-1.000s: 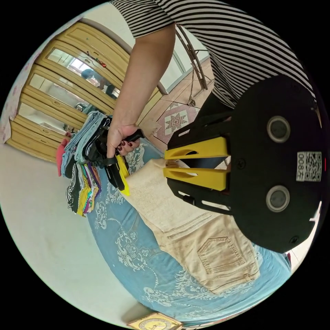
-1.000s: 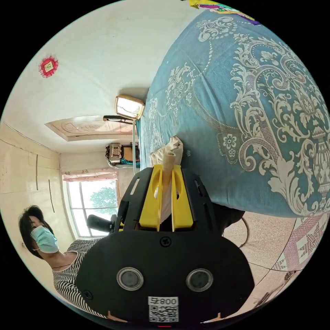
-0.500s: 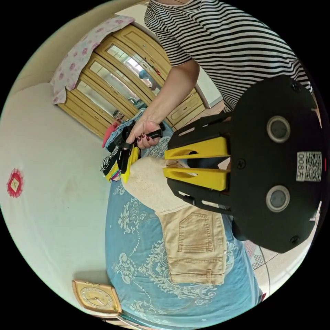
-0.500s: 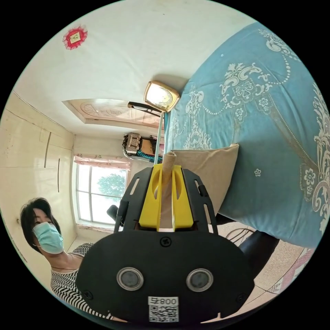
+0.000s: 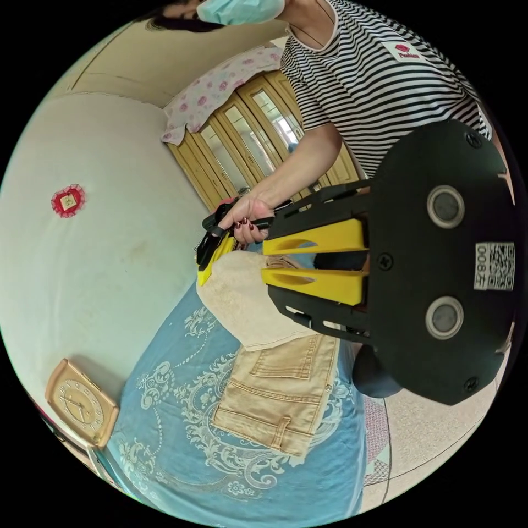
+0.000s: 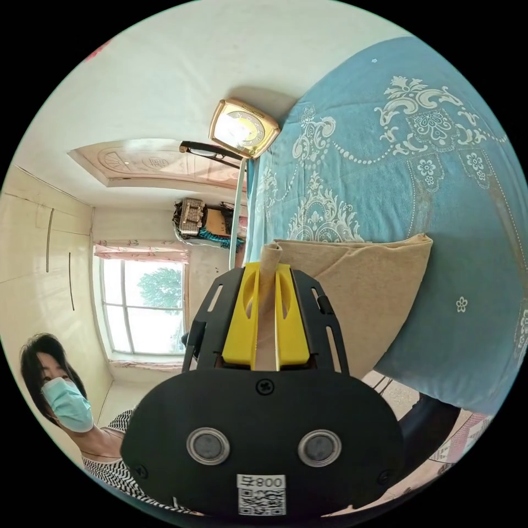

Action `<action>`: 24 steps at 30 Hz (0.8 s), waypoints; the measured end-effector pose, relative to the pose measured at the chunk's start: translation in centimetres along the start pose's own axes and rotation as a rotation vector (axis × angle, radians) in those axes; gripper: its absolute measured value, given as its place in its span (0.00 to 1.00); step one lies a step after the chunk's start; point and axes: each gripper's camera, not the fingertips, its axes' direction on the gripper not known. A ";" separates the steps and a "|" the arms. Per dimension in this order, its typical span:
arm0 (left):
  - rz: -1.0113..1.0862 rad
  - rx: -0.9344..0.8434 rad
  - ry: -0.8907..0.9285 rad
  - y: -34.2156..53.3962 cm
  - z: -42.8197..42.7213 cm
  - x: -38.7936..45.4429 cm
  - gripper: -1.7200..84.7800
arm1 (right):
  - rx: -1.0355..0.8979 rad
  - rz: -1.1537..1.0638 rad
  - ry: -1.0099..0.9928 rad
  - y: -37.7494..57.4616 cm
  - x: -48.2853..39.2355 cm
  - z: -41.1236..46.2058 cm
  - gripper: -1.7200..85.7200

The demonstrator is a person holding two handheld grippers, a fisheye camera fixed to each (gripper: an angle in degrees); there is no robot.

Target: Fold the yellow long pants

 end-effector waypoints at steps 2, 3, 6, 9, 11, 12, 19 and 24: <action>0.001 -0.008 0.043 -1.1 -1.2 0.4 0.06 | 0.009 -0.003 0.013 -0.2 0.7 0.4 0.07; 0.003 -0.020 0.086 -1.8 -1.7 0.9 0.06 | 0.015 -0.003 0.013 -0.1 0.9 0.3 0.07; 0.017 -0.060 0.186 -3.5 -2.2 2.3 0.06 | 0.063 0.004 0.029 0.6 2.1 -0.9 0.06; 0.019 -0.081 0.271 -5.3 -2.9 3.3 0.06 | 0.129 0.028 0.050 1.5 3.2 -2.4 0.06; 0.007 -0.077 0.291 -6.2 -4.1 3.3 0.06 | 0.169 0.039 0.100 1.7 3.8 -2.5 0.06; -0.006 -0.065 0.295 -6.8 -5.2 3.1 0.06 | 0.175 0.044 0.110 1.6 3.9 -2.3 0.06; -0.125 0.068 0.177 -9.3 -15.9 -1.2 0.06 | 0.077 0.048 0.113 -3.9 5.7 7.9 0.07; -0.278 0.106 0.027 -9.9 -23.6 -6.1 0.06 | -0.063 0.056 0.188 -8.2 7.3 17.4 0.07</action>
